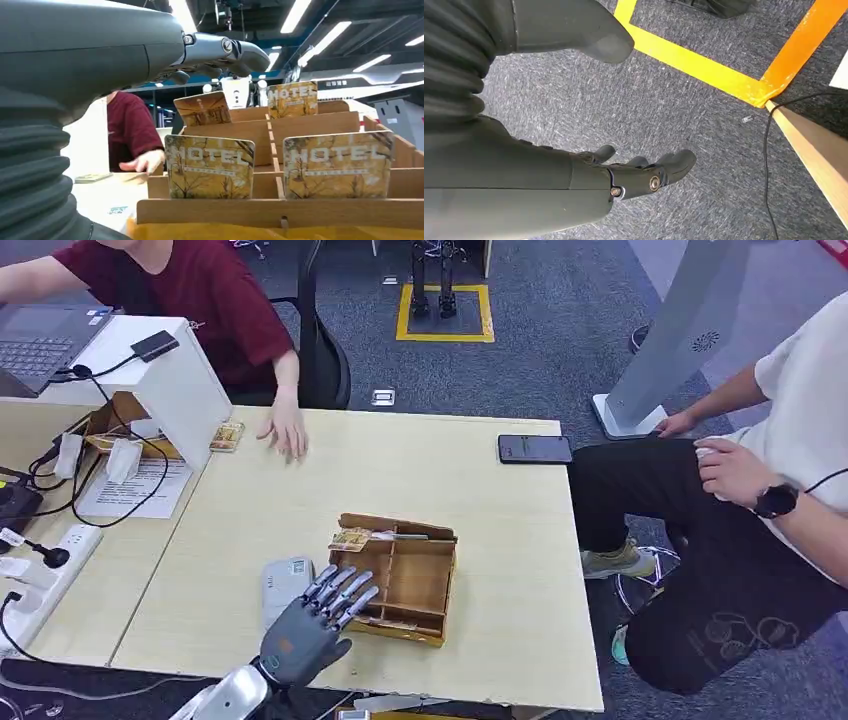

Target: Pass the card to the sensor for recognition and then transmit it.

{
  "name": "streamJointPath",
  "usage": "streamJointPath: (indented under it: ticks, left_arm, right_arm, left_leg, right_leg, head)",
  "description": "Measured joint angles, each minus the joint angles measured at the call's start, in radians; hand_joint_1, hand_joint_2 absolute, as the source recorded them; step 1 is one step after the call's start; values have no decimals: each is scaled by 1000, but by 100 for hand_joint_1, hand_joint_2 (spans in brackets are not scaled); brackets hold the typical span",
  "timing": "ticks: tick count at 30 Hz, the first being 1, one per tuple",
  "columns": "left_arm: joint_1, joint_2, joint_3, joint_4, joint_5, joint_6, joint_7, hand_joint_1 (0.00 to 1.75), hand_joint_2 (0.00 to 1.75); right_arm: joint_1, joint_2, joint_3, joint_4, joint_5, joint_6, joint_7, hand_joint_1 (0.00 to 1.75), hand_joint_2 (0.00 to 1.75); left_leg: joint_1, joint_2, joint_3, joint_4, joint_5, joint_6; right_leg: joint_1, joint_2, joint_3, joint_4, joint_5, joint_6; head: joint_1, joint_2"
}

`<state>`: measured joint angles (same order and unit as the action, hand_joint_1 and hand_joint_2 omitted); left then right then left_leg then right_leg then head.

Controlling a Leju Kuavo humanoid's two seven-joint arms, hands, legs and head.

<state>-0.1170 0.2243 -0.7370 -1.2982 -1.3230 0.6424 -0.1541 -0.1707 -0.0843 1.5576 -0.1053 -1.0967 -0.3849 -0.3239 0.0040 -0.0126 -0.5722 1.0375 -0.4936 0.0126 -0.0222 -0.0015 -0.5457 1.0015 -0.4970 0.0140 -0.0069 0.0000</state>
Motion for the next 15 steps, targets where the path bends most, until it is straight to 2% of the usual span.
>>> streamJointPath:
  ticks: [15]
  left_arm:
    - [0,0,9,8,0,-3,0,0,175]
  right_arm:
    - [3,0,0,0,-3,-1,-1,0,175]
  left_leg:
    - [0,0,0,0,0,0]
  right_leg:
    - [0,0,0,0,0,0]
  head:
    - [0,0]
